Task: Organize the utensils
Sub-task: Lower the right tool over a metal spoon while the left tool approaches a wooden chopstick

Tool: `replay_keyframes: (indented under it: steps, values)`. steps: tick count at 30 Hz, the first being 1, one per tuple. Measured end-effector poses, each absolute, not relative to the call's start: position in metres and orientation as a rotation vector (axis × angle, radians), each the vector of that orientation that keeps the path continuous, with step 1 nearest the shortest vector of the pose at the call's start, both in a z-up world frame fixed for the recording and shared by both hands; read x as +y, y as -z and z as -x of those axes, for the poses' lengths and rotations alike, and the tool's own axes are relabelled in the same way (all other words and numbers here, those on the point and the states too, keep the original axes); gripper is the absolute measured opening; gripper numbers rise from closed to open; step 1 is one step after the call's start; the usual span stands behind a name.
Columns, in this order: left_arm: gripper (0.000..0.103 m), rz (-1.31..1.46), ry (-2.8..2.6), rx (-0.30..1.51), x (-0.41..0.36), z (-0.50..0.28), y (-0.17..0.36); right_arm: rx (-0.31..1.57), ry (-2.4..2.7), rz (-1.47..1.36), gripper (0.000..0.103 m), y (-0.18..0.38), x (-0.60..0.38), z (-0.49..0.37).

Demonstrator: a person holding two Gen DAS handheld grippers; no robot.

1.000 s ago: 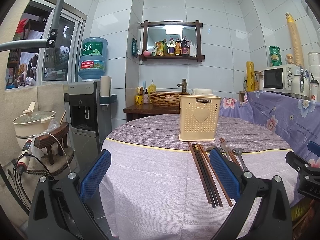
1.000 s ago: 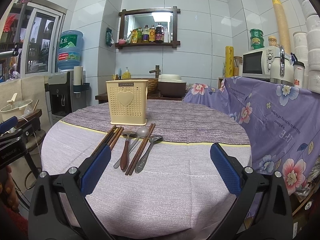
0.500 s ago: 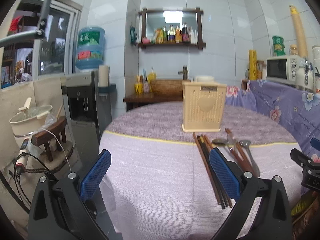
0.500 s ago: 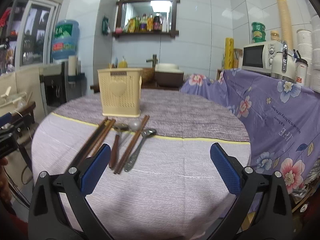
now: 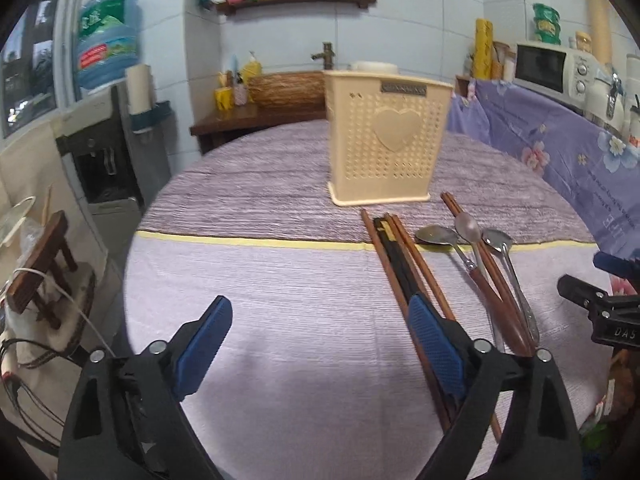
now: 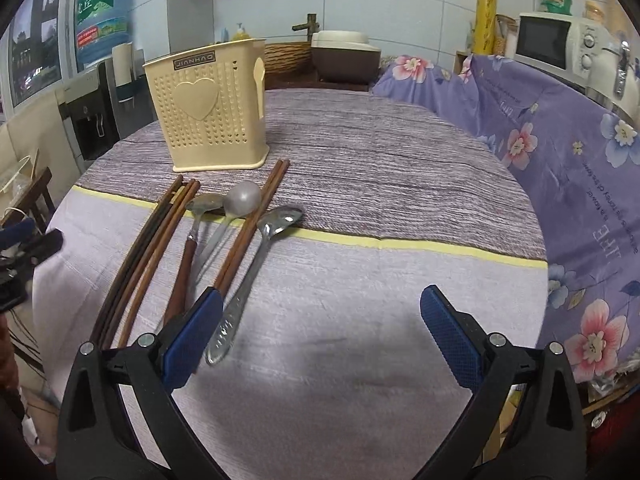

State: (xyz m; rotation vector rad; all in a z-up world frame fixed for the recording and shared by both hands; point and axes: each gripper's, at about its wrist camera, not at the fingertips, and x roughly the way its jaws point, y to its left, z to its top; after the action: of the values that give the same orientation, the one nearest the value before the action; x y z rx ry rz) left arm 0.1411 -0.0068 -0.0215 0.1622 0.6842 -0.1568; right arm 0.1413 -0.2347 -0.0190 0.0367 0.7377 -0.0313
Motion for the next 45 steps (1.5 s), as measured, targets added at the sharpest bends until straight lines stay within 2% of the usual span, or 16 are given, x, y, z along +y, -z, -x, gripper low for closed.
replay_keyframes:
  steps: [5, 13, 26, 30, 36, 45]
  values:
    - [0.069, -0.133, 0.215, 0.787, -0.023, -0.169, 0.032, 0.780, 0.013, -0.010, 0.098, 0.021, -0.227, -0.161]
    - [0.061, -0.145, 0.224, 0.846, -0.037, -0.186, 0.044, 0.859, 0.035, 0.010, 0.098, 0.034, -0.221, -0.191]
    - [0.060, -0.126, 0.202, 0.879, -0.035, -0.198, 0.051, 0.915, 0.050, -0.019, 0.077, 0.047, -0.223, -0.209]
    - [0.060, -0.145, 0.175, 0.888, -0.030, -0.200, 0.053, 0.921, 0.058, -0.010, 0.068, 0.045, -0.232, -0.208]
    - [0.060, -0.072, 0.178, 0.884, -0.010, -0.202, 0.046, 0.933, 0.067, -0.067, 0.067, 0.045, -0.262, -0.205]
    - [0.061, -0.128, 0.219, 0.885, -0.043, -0.200, 0.050, 0.909, 0.066, -0.056, 0.067, 0.040, -0.255, -0.204]
